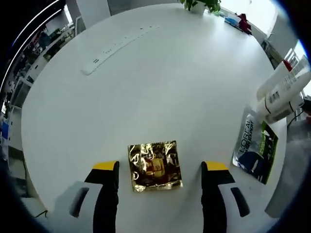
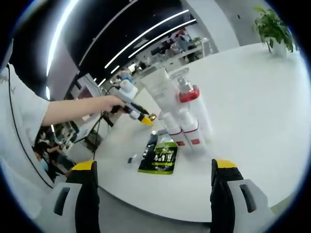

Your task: Arrange the skincare products in the storage area until every visible bottle or jar stands upright without overlapping.

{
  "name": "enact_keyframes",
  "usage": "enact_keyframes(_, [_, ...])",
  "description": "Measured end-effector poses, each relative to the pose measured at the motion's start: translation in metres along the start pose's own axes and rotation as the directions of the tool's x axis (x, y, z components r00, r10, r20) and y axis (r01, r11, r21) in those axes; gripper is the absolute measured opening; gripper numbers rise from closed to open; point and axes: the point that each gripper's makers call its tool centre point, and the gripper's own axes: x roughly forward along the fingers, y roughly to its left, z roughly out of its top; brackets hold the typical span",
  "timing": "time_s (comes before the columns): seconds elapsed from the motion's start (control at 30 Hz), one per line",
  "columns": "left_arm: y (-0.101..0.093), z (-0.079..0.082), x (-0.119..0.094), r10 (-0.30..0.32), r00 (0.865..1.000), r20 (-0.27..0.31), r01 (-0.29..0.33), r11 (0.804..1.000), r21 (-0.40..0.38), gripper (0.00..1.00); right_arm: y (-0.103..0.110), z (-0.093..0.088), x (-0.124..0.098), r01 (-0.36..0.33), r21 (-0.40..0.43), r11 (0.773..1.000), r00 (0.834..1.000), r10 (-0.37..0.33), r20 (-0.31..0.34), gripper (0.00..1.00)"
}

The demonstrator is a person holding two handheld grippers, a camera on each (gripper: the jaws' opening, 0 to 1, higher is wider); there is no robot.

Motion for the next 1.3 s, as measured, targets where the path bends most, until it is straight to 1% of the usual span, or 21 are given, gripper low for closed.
enact_keyframes(0.1, [0.000,-0.001,-0.002,0.003,1.000,-0.007,-0.003,1.000,0.003,0.63,0.000,0.001,0.000,0.001,0.002,1.000,1.000,-0.001,0.001,0.96])
enact_keyframes(0.2, [-0.001,0.000,-0.004,0.004,1.000,-0.008,-0.004,1.000,0.002,0.58,0.000,0.000,0.000,0.002,0.002,1.000,1.000,-0.002,0.000,0.96])
enact_keyframes(0.23, [-0.001,0.000,-0.005,0.005,1.000,-0.006,-0.005,1.000,0.004,0.54,0.000,0.000,0.000,0.003,0.002,1.000,1.000,-0.003,0.000,0.96])
enact_keyframes(0.3, [0.005,0.002,-0.002,0.002,1.000,-0.003,-0.002,1.000,0.008,0.48,0.000,0.000,0.000,0.004,0.003,1.000,1.000,-0.004,0.000,0.96])
enact_keyframes(0.33, [0.003,0.002,-0.003,0.002,1.000,-0.003,-0.002,1.000,0.008,0.43,0.000,0.001,0.000,0.004,0.003,1.000,1.000,-0.004,0.000,0.96])
enact_keyframes(0.37, [0.002,0.002,-0.004,-0.001,1.000,0.000,0.001,1.000,0.011,0.42,0.000,0.001,0.000,0.005,0.003,1.000,1.000,-0.005,-0.001,0.96])
enact_keyframes(0.43, [0.008,0.003,-0.001,-0.002,1.000,-0.002,0.002,1.000,0.013,0.41,0.000,0.000,0.000,0.006,0.002,1.000,1.000,-0.006,-0.001,0.96])
enact_keyframes(0.6, [0.007,0.002,-0.001,-0.005,1.000,-0.005,0.005,0.999,0.037,0.41,0.000,0.000,0.000,0.007,0.001,1.000,1.000,-0.007,-0.002,0.96])
enact_keyframes(0.7, [0.010,0.003,-0.004,0.003,1.000,-0.011,-0.002,0.997,0.082,0.41,0.000,0.000,0.000,0.006,0.000,1.000,1.000,-0.006,-0.003,0.95])
enact_keyframes(0.77, [0.010,0.005,-0.005,0.002,1.000,-0.018,0.000,0.990,0.139,0.41,0.001,0.001,0.000,0.006,-0.002,1.000,1.000,-0.006,-0.003,0.95])
enact_keyframes(0.8, [0.007,0.005,-0.008,0.001,1.000,-0.020,0.002,0.985,0.170,0.41,0.001,0.001,0.000,0.006,-0.003,1.000,1.000,-0.006,-0.003,0.95])
enact_keyframes(0.9, [0.007,0.004,-0.009,0.002,0.999,-0.035,0.006,0.974,0.226,0.41,0.000,0.001,0.000,0.005,-0.004,1.000,1.000,-0.005,-0.001,0.95])
enact_keyframes(0.97, [-0.008,0.002,-0.012,-0.004,0.999,-0.049,0.018,0.960,0.279,0.41,0.000,0.000,0.000,0.005,-0.007,1.000,1.000,-0.005,-0.002,0.95])
enact_keyframes(1.07, [-0.013,-0.001,-0.013,-0.022,0.998,-0.065,0.042,0.945,0.325,0.41,0.001,0.001,0.000,0.004,-0.010,1.000,1.000,-0.004,0.000,0.95])
enact_keyframes(1.1, [-0.014,-0.002,-0.014,-0.020,0.997,-0.076,0.046,0.936,0.349,0.41,0.002,0.001,-0.001,0.004,-0.010,1.000,1.000,-0.003,0.002,0.95])
enact_keyframes(1.17, [-0.028,-0.007,-0.019,-0.015,0.996,-0.085,0.046,0.926,0.374,0.41,0.001,0.002,-0.001,0.003,-0.010,1.000,1.000,-0.003,0.005,0.95])
enact_keyframes(1.23, [-0.035,-0.007,-0.023,-0.021,0.996,-0.090,0.054,0.923,0.381,0.41,0.002,0.002,-0.001,-0.001,-0.009,1.000,1.000,0.002,0.011,0.96])
enact_keyframes(1.3, [-0.042,-0.009,-0.026,-0.031,0.995,-0.099,0.068,0.913,0.403,0.41,0.002,0.003,-0.001,-0.002,-0.008,1.000,1.000,0.002,0.012,0.96])
